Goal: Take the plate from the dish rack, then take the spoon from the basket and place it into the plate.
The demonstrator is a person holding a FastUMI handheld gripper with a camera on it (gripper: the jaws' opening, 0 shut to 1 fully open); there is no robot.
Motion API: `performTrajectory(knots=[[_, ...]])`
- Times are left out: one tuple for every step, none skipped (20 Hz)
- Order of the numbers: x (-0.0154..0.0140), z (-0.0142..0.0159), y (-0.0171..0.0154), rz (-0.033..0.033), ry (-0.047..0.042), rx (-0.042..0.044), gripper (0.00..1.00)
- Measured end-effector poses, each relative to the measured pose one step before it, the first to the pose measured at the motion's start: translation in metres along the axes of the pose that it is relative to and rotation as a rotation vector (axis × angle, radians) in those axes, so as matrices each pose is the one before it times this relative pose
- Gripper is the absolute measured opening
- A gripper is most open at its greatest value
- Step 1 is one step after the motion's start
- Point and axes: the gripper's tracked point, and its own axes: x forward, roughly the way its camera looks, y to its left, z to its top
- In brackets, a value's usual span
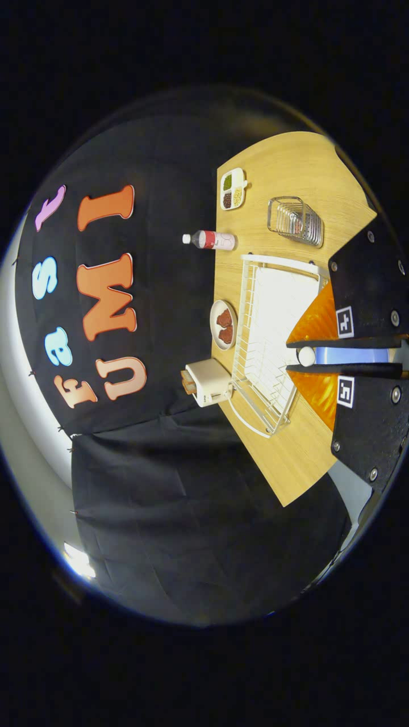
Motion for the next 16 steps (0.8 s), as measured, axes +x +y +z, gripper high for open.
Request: performTrajectory(knots=[[0.00254,-0.00793,0.00418,0.01195,0.01456,-0.00263,0.10],[0.00394,-0.00920,0.00378,0.00881,0.01720,0.00329,0.10],[0.00452,-0.00901,0.00276,0.00721,0.01783,0.00916,0.10],[0.00372,-0.00863,0.00309,0.00945,0.01772,0.00787,0.10],[0.00303,-0.00757,0.00356,0.00593,0.01391,0.00372,0.10],[0.00426,-0.00616,0.00072,0.00403,0.00759,0.00126,0.10],[0.00468,-0.00772,-0.00056,0.00051,0.01626,-0.00332,0.10],[0.00291,-0.00903,-0.00072,-0.00458,0.01746,-0.00265,0.10],[0.00306,-0.00610,-0.00090,-0.00313,0.01054,-0.00106,0.10],[0.00411,-0.00572,0.00067,-0.00038,0.00871,0.00270,0.10],[0.00273,-0.00207,0.00091,0.00333,0.00042,0.00271,0.10],[0.00483,0.00148,0.00086,0.00182,-0.01519,0.01271,0.10],[0.00128,0.00024,-0.00119,0.00187,-0.00386,0.00426,0.10],[0.00196,0.00159,-0.00065,0.00076,-0.00466,0.00042,0.10],[0.00093,0.00103,-0.00131,0.00088,-0.00482,0.00007,0.10],[0.00205,-0.00120,0.00076,0.00244,-0.00505,-0.00417,0.10]])
